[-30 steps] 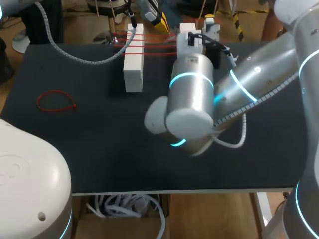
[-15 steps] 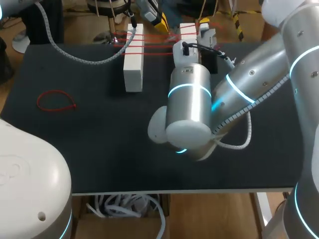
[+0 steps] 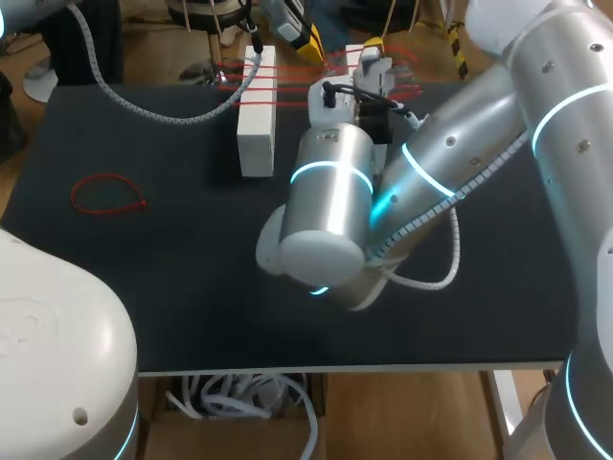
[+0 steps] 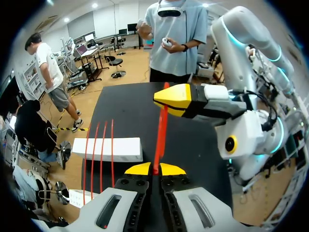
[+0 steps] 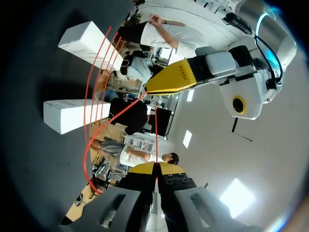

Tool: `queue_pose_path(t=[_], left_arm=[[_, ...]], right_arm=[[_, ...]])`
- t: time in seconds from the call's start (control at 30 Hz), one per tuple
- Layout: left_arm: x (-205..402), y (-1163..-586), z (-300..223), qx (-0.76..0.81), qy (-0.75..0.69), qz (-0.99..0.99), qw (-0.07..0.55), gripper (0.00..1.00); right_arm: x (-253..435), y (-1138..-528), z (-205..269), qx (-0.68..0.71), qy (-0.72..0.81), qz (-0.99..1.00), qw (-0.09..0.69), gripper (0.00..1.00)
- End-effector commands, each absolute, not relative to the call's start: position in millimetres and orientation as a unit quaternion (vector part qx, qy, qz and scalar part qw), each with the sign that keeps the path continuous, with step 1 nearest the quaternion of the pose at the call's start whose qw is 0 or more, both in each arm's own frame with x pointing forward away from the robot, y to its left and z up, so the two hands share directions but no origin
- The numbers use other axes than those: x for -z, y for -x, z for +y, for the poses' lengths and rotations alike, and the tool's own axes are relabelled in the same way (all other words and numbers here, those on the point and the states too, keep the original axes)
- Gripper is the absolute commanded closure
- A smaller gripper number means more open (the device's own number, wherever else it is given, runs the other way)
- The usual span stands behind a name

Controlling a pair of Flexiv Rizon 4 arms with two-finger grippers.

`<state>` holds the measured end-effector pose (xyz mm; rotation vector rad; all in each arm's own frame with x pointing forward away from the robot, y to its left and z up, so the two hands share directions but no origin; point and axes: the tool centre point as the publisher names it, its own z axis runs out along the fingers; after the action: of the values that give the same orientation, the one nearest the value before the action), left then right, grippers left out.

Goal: Grab the tape and strap the tape.

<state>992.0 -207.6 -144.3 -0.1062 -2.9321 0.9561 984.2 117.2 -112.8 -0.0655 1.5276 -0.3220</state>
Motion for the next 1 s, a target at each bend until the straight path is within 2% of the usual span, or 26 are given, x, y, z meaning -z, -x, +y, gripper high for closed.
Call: queue_pose_path(t=[0.03, 1.0], left_arm=[[143, -993, -208, -0.307, 0.034, -0.951, 0.029, 1.0], [143, -993, -208, -0.307, 0.034, -0.951, 0.029, 1.0]], right_arm=[[114, -986, 127, 0.153, 0.025, 0.689, 0.708, 1.0], [127, -994, 154, 0.183, 0.033, 0.685, 0.704, 1.0]])
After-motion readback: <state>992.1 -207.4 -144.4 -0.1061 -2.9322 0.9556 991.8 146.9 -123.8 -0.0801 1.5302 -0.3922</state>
